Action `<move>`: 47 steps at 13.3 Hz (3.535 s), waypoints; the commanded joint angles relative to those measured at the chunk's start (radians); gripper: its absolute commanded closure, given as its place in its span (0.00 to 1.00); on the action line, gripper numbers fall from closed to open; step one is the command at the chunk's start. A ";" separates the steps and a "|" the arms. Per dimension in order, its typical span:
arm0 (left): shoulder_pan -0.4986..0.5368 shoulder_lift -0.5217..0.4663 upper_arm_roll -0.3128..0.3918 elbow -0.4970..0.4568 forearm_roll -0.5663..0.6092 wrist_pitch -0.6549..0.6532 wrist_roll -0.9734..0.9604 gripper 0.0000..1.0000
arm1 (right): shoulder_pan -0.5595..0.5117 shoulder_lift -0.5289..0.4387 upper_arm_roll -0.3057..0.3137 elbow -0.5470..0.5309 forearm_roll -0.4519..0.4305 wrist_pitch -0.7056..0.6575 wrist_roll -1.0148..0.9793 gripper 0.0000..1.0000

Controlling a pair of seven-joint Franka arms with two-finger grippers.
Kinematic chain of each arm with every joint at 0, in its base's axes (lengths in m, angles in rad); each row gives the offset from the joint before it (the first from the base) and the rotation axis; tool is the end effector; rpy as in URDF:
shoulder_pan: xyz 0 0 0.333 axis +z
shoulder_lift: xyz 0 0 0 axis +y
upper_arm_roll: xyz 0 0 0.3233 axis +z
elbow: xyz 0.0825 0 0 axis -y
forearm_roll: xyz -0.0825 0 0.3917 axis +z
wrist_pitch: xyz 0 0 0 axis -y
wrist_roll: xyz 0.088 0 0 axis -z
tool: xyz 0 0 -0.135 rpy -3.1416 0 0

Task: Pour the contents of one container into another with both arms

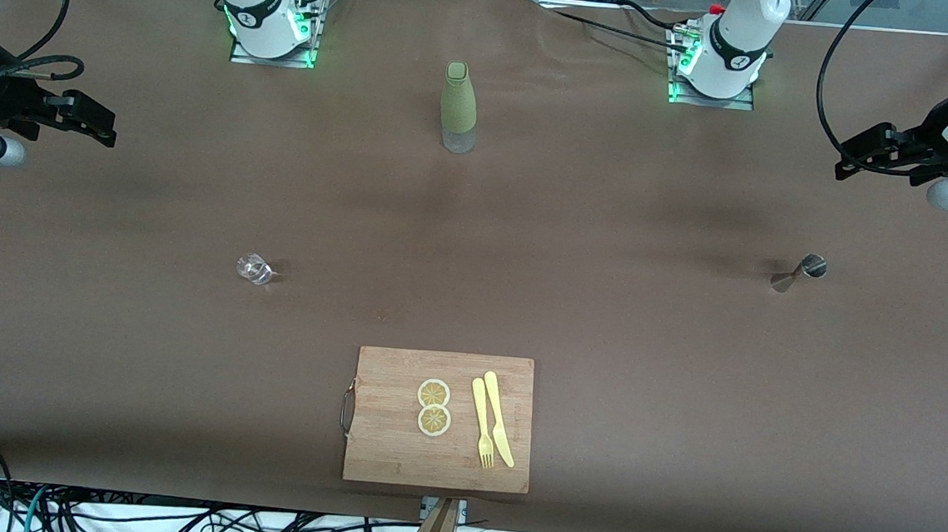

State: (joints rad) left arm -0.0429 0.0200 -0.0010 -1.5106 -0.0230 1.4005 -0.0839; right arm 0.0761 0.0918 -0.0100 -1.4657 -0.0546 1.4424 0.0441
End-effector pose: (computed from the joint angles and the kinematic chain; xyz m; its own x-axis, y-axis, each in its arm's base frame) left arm 0.5461 -0.0274 0.6075 0.9907 0.0365 -0.1312 0.0384 -0.9992 0.0121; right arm 0.5735 0.0303 0.5911 0.9936 0.0146 -0.1121 0.0215 -0.9979 0.0605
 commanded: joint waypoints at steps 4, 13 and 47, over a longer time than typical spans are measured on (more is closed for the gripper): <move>0.040 -0.067 0.000 -0.100 0.002 0.057 0.006 0.00 | -0.007 -0.009 0.002 -0.005 0.007 0.003 0.013 0.00; 0.040 -0.077 0.010 -0.111 0.002 0.048 0.006 0.00 | -0.010 -0.007 -0.001 -0.005 0.009 0.000 0.008 0.00; 0.523 0.405 0.001 0.073 -0.139 0.080 1.114 0.00 | -0.091 0.115 -0.027 -0.051 -0.039 -0.018 -0.526 0.00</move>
State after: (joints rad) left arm 0.4358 0.3376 0.0145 -1.5222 -0.1227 1.5002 0.9135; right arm 0.0052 0.2011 -0.0252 -1.4962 -0.0851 1.3714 -0.2854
